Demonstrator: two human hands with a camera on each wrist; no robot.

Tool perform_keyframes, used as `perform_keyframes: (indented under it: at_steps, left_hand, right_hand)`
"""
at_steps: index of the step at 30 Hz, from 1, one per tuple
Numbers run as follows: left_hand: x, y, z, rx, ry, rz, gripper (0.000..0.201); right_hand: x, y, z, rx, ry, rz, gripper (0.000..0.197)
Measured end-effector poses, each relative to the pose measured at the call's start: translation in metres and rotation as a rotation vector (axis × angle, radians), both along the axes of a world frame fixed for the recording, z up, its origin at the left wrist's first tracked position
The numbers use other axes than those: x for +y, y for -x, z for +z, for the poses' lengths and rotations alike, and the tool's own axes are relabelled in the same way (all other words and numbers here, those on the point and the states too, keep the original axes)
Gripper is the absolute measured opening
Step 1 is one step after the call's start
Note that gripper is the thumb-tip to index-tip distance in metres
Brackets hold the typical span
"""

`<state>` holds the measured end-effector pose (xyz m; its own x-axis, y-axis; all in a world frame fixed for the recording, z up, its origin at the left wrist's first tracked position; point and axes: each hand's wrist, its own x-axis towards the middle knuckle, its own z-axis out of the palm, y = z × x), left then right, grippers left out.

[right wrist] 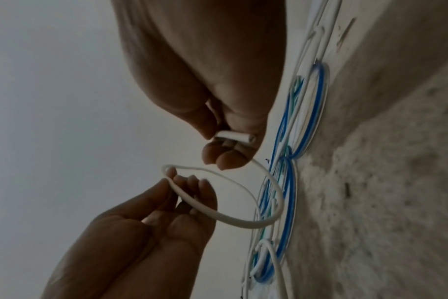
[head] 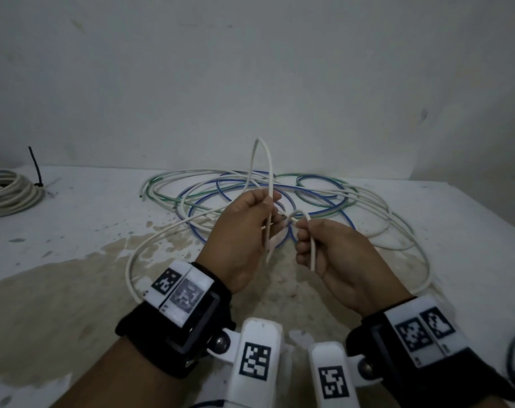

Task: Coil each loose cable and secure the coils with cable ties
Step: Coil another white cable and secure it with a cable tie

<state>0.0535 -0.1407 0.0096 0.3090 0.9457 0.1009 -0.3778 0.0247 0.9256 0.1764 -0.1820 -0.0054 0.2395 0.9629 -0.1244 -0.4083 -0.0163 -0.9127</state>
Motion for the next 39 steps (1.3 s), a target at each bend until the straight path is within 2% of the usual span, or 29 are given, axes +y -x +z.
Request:
perform_keyframes:
  at_steps: [2,4,10,17,23,30,33,36,39]
  left_hand:
    - [0.002,0.007,0.000,0.228,-0.152,0.048,0.021]
    - [0.000,0.013,0.003,0.311,-0.206,0.014,0.021]
    - [-0.008,0.015,0.022,0.260,-0.194,-0.121,0.012]
    - [-0.014,0.014,0.029,0.225,-0.068,-0.216,0.013]
    - [-0.012,0.016,0.033,0.287,-0.148,-0.115,0.012]
    - [-0.003,0.019,0.041,0.432,-0.309,0.082,0.008]
    - [0.002,0.019,0.041,0.451,-0.297,0.104,0.008]
    - [0.005,0.018,0.040,0.448,-0.287,0.120,0.008]
    - [0.008,0.019,0.041,0.424,-0.268,0.152,0.011]
  right_hand:
    - [-0.001,0.001,-0.002,-0.003,-0.059,-0.007,0.025]
    - [-0.001,0.003,-0.003,-0.028,-0.102,0.005,0.023]
    - [-0.004,0.008,-0.007,-0.307,-0.189,0.097,0.025]
    - [-0.007,0.013,-0.004,-0.332,-0.261,0.103,0.021]
    - [-0.010,0.016,0.000,-0.244,-0.244,0.181,0.025]
    - [-0.012,0.018,0.002,-0.056,-0.242,0.224,0.028]
    - [-0.013,0.016,0.002,-0.084,-0.265,0.218,0.032]
    - [-0.014,0.015,0.002,-0.156,-0.268,0.224,0.030]
    - [-0.016,0.013,0.004,-0.153,-0.273,0.248,0.028]
